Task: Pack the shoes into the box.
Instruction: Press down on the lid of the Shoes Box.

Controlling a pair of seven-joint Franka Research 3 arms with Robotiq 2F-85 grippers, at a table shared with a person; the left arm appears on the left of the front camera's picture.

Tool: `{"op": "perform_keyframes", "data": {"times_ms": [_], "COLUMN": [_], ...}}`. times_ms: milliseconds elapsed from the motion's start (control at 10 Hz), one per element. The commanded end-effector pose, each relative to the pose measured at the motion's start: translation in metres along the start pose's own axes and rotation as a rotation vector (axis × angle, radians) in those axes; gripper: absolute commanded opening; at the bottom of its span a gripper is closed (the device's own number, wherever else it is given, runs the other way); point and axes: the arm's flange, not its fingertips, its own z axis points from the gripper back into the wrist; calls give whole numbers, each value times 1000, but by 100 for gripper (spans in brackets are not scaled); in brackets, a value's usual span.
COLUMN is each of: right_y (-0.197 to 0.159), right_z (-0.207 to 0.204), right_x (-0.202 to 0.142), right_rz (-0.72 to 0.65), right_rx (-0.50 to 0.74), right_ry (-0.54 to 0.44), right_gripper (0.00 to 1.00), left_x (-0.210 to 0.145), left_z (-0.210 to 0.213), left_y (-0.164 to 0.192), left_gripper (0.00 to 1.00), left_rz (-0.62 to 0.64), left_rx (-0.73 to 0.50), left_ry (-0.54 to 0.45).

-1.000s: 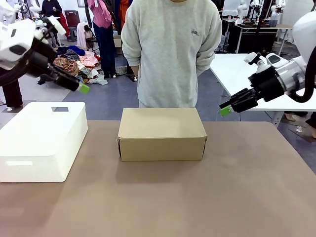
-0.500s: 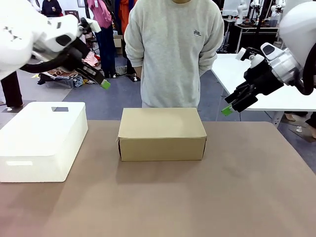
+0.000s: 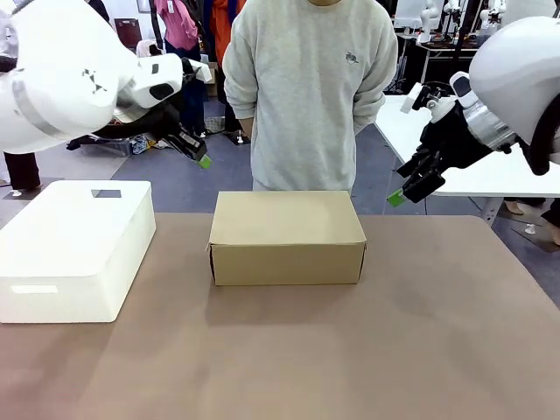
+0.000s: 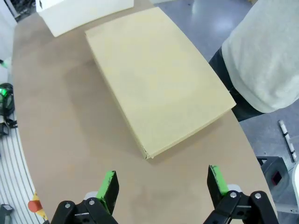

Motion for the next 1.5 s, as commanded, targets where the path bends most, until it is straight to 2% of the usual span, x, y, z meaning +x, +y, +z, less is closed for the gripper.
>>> {"op": "perform_keyframes", "data": {"times_ms": [0, 600, 900, 1200, 1400], "right_y": [-4, -3, 10, 21, 25], "right_z": [1, 1, 21, 43, 57], "right_x": [1, -4, 17, 35, 42], "right_rz": [-12, 2, -41, -67, -60], "right_rx": [18, 18, -94, -142, -150], "right_ry": [-1, -13, 70, 15, 15], "right_gripper": [100, 100, 100, 100, 100], "left_x": [-4, 0, 22, 44, 55], "left_z": [7, 4, -23, -45, -63], "left_y": [1, 1, 1, -1, 1], "left_gripper": [0, 0, 0, 0, 0], "left_rz": [5, 0, 123, 124, 126], "left_rx": [-9, 4, -79, -80, -78], "left_ry": [1, 3, -8, 10, 46]}}
